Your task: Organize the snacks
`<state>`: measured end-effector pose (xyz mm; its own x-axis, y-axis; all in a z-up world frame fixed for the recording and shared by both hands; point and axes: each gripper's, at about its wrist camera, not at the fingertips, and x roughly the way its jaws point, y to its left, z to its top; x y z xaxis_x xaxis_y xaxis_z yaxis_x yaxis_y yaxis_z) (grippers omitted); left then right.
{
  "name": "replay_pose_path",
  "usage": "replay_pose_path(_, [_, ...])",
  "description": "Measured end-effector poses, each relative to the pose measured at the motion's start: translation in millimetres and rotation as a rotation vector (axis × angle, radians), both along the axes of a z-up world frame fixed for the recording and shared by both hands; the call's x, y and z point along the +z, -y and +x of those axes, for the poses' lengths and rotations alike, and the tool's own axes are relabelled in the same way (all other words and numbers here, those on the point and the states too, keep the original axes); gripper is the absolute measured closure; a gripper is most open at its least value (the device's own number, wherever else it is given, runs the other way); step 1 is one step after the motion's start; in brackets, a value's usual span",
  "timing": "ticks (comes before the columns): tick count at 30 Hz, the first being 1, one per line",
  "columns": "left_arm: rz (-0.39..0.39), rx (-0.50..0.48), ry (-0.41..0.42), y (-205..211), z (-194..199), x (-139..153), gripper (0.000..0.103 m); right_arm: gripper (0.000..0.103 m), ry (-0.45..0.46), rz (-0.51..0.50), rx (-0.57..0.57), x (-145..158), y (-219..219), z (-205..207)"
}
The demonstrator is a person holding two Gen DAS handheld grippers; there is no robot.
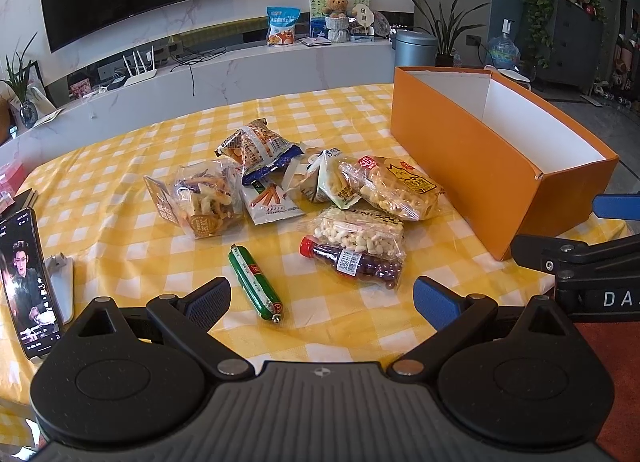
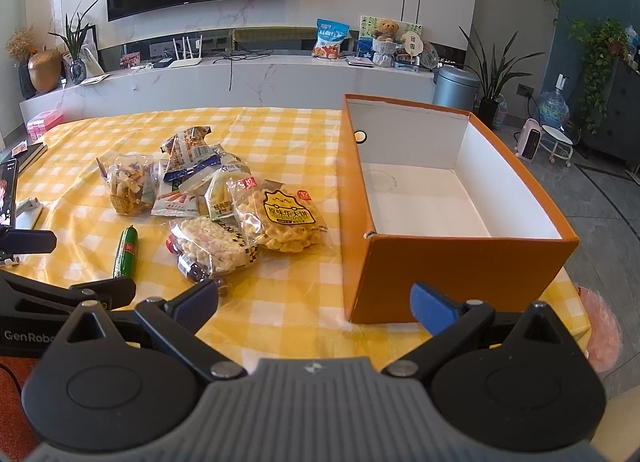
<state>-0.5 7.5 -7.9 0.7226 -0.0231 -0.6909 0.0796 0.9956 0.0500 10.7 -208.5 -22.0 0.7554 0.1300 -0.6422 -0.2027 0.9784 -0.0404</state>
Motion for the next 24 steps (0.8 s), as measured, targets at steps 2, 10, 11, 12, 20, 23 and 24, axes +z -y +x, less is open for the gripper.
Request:
replay_pose_path(2, [0.000, 0.000, -0.001, -0.1, 0.1, 0.0, 0.000, 0.003, 0.000, 0.000, 0.001, -0.2, 0.3, 0.0])
replay_pose_path(10, [0.001, 0.001, -0.005, 0.0, -0.1, -0.4, 0.000, 0.003, -0.007, 0.001, 0.000, -1.5, 0.3, 1.1])
replay_pose_path(11, [0.002, 0.001, -0.006, -0.5, 0.1, -0.4, 0.000, 0.003, -0.009, 0.002, 0.001, -1.6, 0.3, 1.2])
replay_pose_path(12, [0.002, 0.002, -0.007, -0.6, -0.1, -0.7, 0.000, 0.003, -0.010, 0.001, 0.001, -1.9, 0.2, 1.5])
replay_pose_path(20, [-0.007, 0.002, -0.005, -2.0, -0.8, -1.1, 0.000, 0.003, -0.008, 0.002, -0.004, -4.7, 0.5, 0.9])
replay_pose_path(23, [-0.009, -0.002, 0.002, -1.8, -1.7, -0.4, 0.000, 0.003, -0.009, 0.004, -0.009, -5.3, 0.4, 1.0])
replay_pose_path(24, [-0.006, -0.004, 0.006, -1.4, -2.1, 0.4, 0.000, 0.003, -0.005, 0.007, -0.006, -5.0, 0.6, 0.2])
